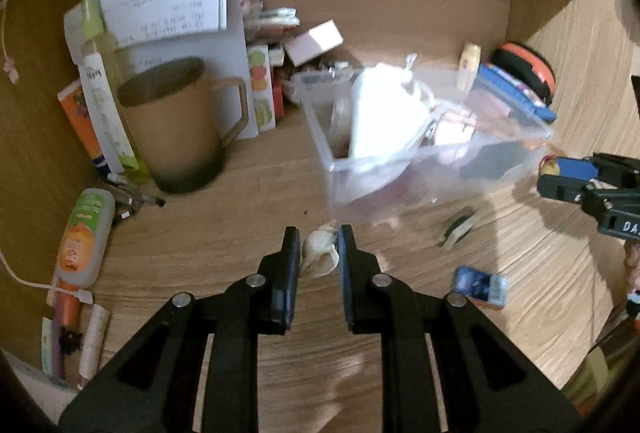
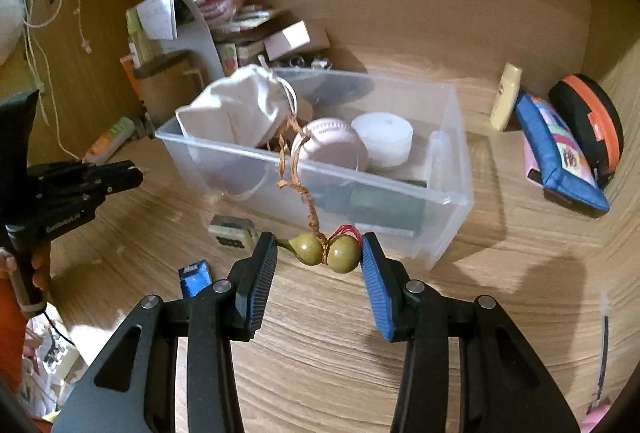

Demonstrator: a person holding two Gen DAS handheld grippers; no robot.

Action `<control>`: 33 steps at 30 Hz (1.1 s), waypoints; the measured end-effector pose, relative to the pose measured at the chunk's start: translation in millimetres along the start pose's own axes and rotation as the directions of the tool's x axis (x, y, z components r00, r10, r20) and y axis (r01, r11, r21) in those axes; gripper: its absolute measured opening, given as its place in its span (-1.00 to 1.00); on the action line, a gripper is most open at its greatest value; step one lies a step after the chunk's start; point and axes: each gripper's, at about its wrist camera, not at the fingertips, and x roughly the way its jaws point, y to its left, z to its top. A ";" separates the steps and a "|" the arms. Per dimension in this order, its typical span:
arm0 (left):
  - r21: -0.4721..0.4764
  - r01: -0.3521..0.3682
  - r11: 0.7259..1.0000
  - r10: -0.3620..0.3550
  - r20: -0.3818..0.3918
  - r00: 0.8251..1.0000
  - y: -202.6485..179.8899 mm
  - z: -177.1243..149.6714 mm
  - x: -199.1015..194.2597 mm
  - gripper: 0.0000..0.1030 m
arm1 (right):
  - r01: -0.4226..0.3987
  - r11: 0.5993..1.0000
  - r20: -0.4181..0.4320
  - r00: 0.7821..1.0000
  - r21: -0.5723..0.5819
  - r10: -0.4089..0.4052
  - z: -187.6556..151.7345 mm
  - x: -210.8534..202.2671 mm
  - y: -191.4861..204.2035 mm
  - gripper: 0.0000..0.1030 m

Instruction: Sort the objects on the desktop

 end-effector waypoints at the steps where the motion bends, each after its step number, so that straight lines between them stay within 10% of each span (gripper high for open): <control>1: -0.006 -0.003 1.000 0.003 0.016 1.000 -1.9 2.1 -4.7 -0.65 | 0.002 1.000 0.006 1.000 -0.002 -0.002 1.0 -1.6 -0.6 -0.24; 33: 0.077 0.068 0.995 -0.075 0.096 0.993 -63.0 83.9 -1.0 -0.65 | 0.011 0.999 0.050 0.999 -0.044 -0.008 47.3 7.9 -34.8 -0.24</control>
